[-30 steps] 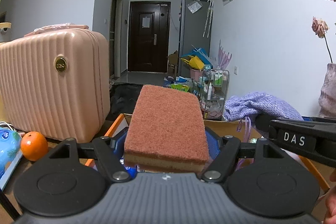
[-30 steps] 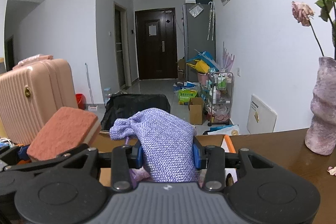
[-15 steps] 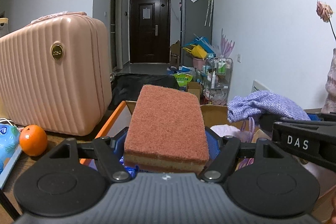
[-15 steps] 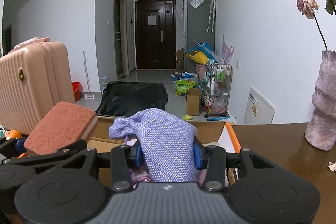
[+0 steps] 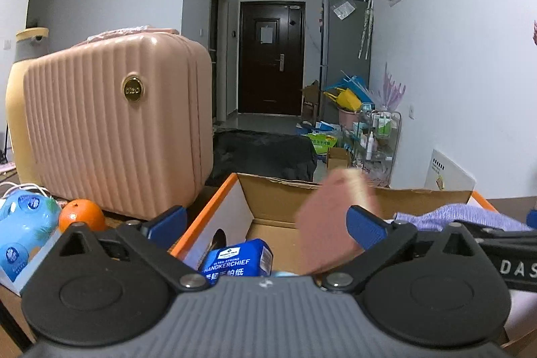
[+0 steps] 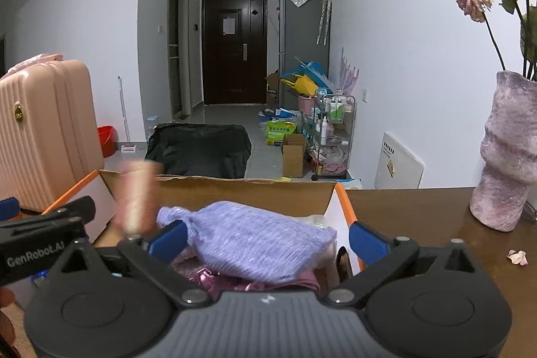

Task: Organize soft objects
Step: 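Open the left gripper to drop the sponge while the right releases the pouch into the box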

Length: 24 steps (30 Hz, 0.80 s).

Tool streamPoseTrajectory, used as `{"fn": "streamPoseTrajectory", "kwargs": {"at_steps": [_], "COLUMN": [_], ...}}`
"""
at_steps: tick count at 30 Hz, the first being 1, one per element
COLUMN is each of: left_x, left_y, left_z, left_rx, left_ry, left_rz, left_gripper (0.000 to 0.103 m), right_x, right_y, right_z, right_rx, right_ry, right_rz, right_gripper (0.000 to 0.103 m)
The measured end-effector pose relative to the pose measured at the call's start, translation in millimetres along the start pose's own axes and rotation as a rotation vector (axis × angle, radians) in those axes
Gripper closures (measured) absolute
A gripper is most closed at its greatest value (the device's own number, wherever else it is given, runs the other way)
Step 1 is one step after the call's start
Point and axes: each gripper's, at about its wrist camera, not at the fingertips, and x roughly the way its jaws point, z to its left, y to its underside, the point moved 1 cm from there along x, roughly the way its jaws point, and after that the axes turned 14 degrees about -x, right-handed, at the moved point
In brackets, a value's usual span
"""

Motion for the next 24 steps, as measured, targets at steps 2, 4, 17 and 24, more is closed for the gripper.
{"fn": "streamPoseTrajectory", "kwargs": {"at_steps": [2,4,17,24], "left_x": [1,1,-4,-19], "left_y": [0,-1,1,4], "left_z": [0,0,4,10], "left_rx": [0.002,0.005,0.007,0.011], "left_ry": [-0.005,-0.006,0.002,0.016], "left_rz": [-0.001,-0.003,-0.012,-0.020], "left_gripper": [0.000,0.000,0.000,0.000], "right_x": [-1,-1,-13,-32], "right_y": [1,2,10,20], "right_z": [-1,-2,1,0], "right_rx": [0.001,0.000,-0.013,-0.009], "right_ry": [0.000,0.001,0.011,0.015], "right_rz": [0.000,-0.001,-0.013,-0.015], "right_gripper": [0.000,0.000,0.000,0.000]}}
